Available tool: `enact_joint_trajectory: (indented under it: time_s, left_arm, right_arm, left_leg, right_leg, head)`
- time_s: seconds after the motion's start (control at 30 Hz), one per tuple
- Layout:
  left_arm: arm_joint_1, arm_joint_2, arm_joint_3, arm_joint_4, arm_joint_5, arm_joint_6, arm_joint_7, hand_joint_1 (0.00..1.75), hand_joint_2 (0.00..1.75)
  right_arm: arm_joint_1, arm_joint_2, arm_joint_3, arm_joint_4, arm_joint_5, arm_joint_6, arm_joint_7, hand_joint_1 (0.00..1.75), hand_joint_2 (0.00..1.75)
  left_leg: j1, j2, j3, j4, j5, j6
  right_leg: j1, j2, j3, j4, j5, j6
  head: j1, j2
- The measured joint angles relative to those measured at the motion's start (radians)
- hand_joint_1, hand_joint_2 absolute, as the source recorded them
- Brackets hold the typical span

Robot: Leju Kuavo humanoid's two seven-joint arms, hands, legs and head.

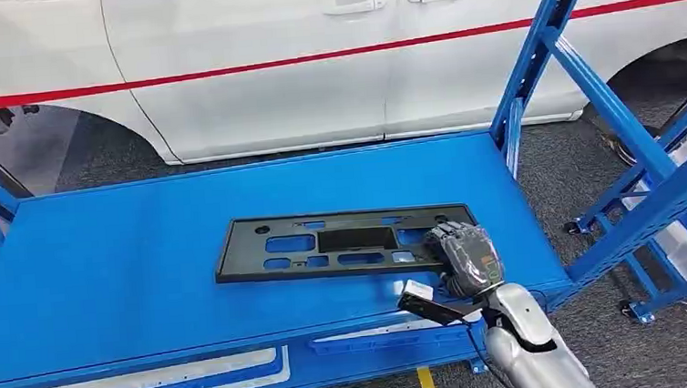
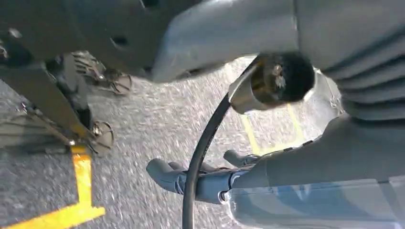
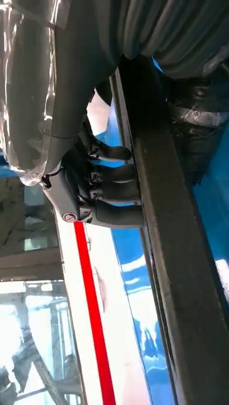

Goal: Take the parts from the cabinet and place them on the table.

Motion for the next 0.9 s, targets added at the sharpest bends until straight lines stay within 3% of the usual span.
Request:
enact_joint_trajectory:
  time_s: [0.13,0.23,0.33,0.5,0.57,0.6,0.63,0.7,0.73,0.77,0.8,0.83,0.9]
  left_arm:
    - [-0.007,-0.012,0.006,0.000,0.000,0.061,-0.024,0.00,1.75]
    - [-0.012,-0.018,0.011,0.000,-0.008,0.095,-0.021,0.00,1.75]
    - [-0.018,-0.019,0.012,0.000,-0.010,0.106,-0.019,0.00,1.75]
    - [-0.026,-0.025,0.016,0.000,-0.009,0.107,-0.025,0.00,1.75]
    - [-0.028,-0.032,0.019,0.000,-0.009,0.107,-0.032,0.00,1.75]
    - [-0.029,-0.037,0.019,0.000,-0.010,0.107,-0.032,0.00,1.75]
    - [-0.030,-0.041,0.019,0.000,-0.010,0.108,-0.033,0.00,1.75]
    - [-0.034,-0.045,0.019,0.000,-0.013,0.110,-0.034,0.00,1.75]
    - [-0.035,-0.047,0.019,0.000,-0.013,0.110,-0.034,0.00,1.75]
    - [-0.035,-0.049,0.020,0.000,-0.015,0.110,-0.034,0.00,1.75]
    - [-0.035,-0.051,0.020,0.000,-0.017,0.110,-0.034,0.00,1.75]
    - [-0.035,-0.053,0.020,0.000,-0.018,0.110,-0.035,0.00,1.75]
    - [-0.036,-0.056,0.020,0.000,-0.019,0.110,-0.036,0.00,1.75]
  right_arm:
    - [0.004,0.001,0.002,-0.025,0.007,-0.036,-0.013,1.75,1.75]
    - [0.040,-0.016,0.002,-0.147,-0.015,-0.095,-0.066,1.75,1.75]
    - [0.040,-0.043,0.000,-0.327,-0.066,-0.052,-0.064,1.75,1.75]
    - [0.043,-0.072,-0.005,-0.490,-0.077,-0.034,-0.078,1.75,1.75]
    - [0.047,-0.084,-0.005,-0.528,-0.077,-0.035,-0.088,1.75,1.75]
    - [0.052,-0.092,-0.005,-0.546,-0.072,-0.036,-0.089,1.75,1.75]
    - [0.054,-0.100,-0.005,-0.559,-0.070,-0.036,-0.090,1.75,1.75]
    - [0.058,-0.106,-0.003,-0.577,-0.062,-0.037,-0.090,1.75,1.75]
    - [0.065,-0.109,-0.002,-0.581,-0.061,-0.037,-0.092,1.75,1.75]
    - [0.072,-0.115,-0.001,-0.586,-0.058,-0.037,-0.093,1.75,1.75]
    - [0.077,-0.118,0.000,-0.586,-0.058,-0.037,-0.093,1.75,1.75]
    - [0.079,-0.122,0.000,-0.587,-0.058,-0.037,-0.093,1.75,1.75]
    - [0.082,-0.130,0.000,-0.597,-0.058,-0.038,-0.093,1.75,1.75]
  left_leg:
    - [0.000,0.000,0.000,0.000,0.000,0.000]
    - [-0.003,-0.002,-0.005,0.004,0.001,0.002]
    - [-0.004,-0.001,-0.006,0.005,-0.002,0.005]
    - [-0.009,-0.001,-0.008,0.013,-0.012,0.015]
    - [-0.010,-0.001,-0.005,0.003,-0.005,0.022]
    - [0.002,0.005,0.002,-0.012,0.003,0.029]
    - [0.000,0.006,0.004,-0.018,0.006,0.034]
    - [0.000,0.009,-0.001,-0.018,0.008,0.037]
    - [0.000,0.009,-0.003,-0.017,0.008,0.037]
    - [0.001,0.009,-0.005,-0.015,0.009,0.036]
    - [0.003,0.009,-0.007,-0.012,0.009,0.036]
    - [0.005,0.009,-0.009,-0.008,0.010,0.034]
    - [0.011,0.009,-0.018,0.006,0.008,0.023]
  right_leg:
    - [0.000,0.000,0.000,0.000,0.000,0.000]
    - [-0.002,0.000,-0.002,0.000,0.002,0.003]
    - [-0.009,0.001,-0.006,0.000,0.001,0.004]
    - [-0.014,0.001,-0.003,-0.001,-0.004,0.013]
    - [-0.011,0.002,0.002,-0.006,0.000,0.021]
    - [-0.017,0.002,0.003,0.003,-0.014,0.022]
    - [-0.014,0.001,-0.011,0.033,-0.043,0.021]
    - [-0.015,0.001,-0.079,0.175,-0.125,0.024]
    - [-0.015,0.001,-0.114,0.250,-0.154,0.027]
    - [-0.017,0.001,-0.135,0.294,-0.157,0.031]
    - [-0.020,0.001,-0.132,0.287,-0.133,0.034]
    - [-0.023,0.000,-0.109,0.240,-0.093,0.036]
    - [-0.032,-0.001,-0.025,0.067,-0.006,0.044]
  head:
    - [0.000,0.000]
    - [0.000,0.000]
    - [0.000,0.000]
    - [0.000,0.000]
    - [0.000,0.000]
    - [0.000,0.000]
    - [0.002,0.000]
    - [0.002,0.000]
    - [0.001,0.000]
    - [0.002,0.000]
    - [0.002,0.000]
    - [0.002,0.000]
    - [0.002,0.000]
